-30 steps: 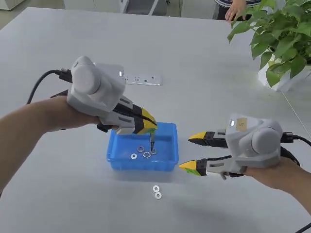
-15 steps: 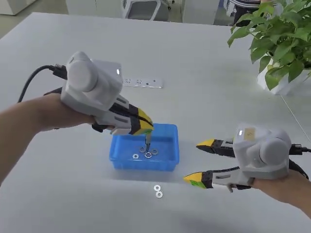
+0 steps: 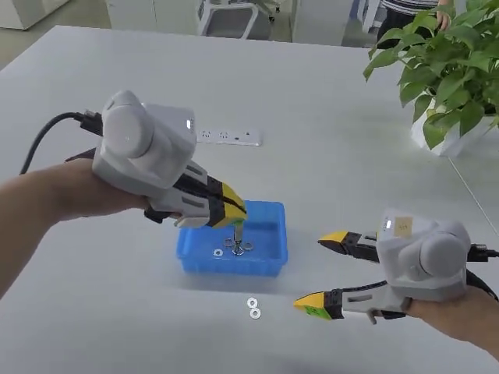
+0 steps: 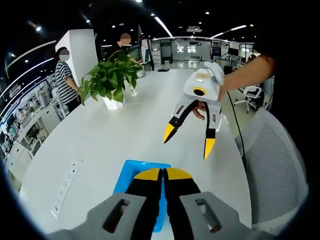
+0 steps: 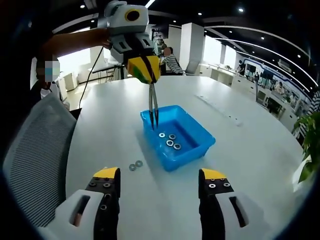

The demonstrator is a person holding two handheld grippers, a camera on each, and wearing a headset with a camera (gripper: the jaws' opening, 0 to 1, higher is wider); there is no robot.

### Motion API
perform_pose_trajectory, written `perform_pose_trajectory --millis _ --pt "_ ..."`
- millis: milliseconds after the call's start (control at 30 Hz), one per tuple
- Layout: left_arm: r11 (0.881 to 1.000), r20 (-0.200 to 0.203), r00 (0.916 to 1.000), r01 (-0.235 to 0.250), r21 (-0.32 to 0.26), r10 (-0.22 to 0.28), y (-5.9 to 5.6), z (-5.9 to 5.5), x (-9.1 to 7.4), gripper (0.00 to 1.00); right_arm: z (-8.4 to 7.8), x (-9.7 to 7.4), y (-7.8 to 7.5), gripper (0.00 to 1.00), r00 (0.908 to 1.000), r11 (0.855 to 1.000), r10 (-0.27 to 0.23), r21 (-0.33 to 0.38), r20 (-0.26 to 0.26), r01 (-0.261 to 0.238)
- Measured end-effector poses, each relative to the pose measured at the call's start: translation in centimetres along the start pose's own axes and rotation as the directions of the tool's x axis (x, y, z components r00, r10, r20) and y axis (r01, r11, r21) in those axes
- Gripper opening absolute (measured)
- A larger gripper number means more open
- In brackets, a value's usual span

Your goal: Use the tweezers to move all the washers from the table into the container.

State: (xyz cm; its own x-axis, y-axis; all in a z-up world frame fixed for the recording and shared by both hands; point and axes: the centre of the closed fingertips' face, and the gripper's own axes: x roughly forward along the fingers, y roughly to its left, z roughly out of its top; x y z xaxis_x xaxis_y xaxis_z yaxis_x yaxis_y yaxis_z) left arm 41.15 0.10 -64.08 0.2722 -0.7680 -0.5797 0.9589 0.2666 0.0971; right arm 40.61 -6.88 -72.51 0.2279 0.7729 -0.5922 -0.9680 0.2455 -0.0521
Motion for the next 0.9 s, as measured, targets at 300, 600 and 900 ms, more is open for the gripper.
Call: perform_pose_trajectory --millis 300,600,900 --pt "1.0 -0.001 0.9997 0.023 0.003 -0.023 -1.2 -0.3 0.4 0.05 -0.5 0.0 0.8 0.65 0.9999 1.0 0.01 0.003 -0.01 -0.01" --pt "0.999 0.002 0.9989 0.048 0.005 -0.048 -2.1 -0.7 1.1 0.05 -0.9 -0.1 1.1 0.65 0.9999 1.0 0.01 0.01 -0.013 -0.01" --pt "0.997 0.001 0.9973 0.074 -0.004 -0.074 -3.1 -1.4 2.1 0.05 -1.5 0.0 1.5 0.65 0.9996 1.0 0.017 0.015 -0.022 -0.017"
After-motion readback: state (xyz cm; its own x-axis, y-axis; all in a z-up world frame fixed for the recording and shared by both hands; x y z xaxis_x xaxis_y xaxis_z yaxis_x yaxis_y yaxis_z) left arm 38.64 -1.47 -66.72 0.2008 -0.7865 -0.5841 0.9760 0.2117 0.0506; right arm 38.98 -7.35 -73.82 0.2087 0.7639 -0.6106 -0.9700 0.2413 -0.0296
